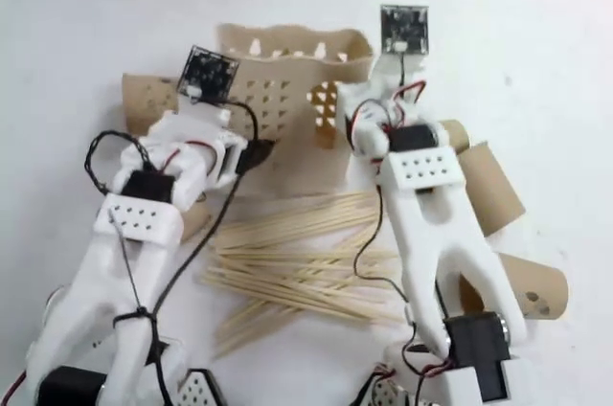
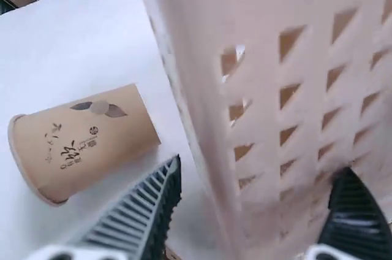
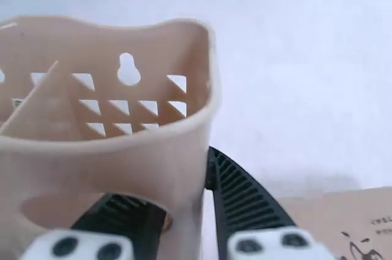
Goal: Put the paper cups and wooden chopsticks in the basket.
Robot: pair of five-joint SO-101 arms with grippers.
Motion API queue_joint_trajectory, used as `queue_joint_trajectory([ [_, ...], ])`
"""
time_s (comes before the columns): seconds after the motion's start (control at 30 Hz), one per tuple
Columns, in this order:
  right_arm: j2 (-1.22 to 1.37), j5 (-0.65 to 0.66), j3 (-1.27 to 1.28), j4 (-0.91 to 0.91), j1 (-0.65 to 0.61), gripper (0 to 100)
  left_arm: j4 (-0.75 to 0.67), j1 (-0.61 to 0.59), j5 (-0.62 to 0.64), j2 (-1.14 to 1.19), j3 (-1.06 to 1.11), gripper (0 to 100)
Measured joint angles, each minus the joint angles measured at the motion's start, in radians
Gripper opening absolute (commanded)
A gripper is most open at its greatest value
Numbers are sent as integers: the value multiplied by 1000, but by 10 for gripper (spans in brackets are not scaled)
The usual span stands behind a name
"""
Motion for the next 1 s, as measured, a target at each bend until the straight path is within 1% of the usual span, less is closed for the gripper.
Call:
queue_joint_trajectory([
  [0.1,-6,38,89,-129,-3,15,-26,0,6,0,11,369],
  [0.2,-18,81,181,-250,-12,18,-83,0,8,-2,48,369],
  [0.3,-21,127,241,-322,-17,19,-153,2,8,-2,97,369],
  [0.5,-31,235,288,-344,-18,19,-241,2,9,-3,163,369],
  [0.7,-103,258,353,-344,-18,22,-256,3,9,-5,189,369],
  [0.77,-153,262,396,-344,-18,62,-256,3,9,-3,189,369],
  [0.83,-227,267,442,-321,-17,129,-256,3,9,-3,189,369],
  [0.93,-342,269,466,-226,-18,220,-256,2,9,-2,189,369],
  [1.0,-399,272,477,-150,-29,255,-258,0,9,0,195,369],
])
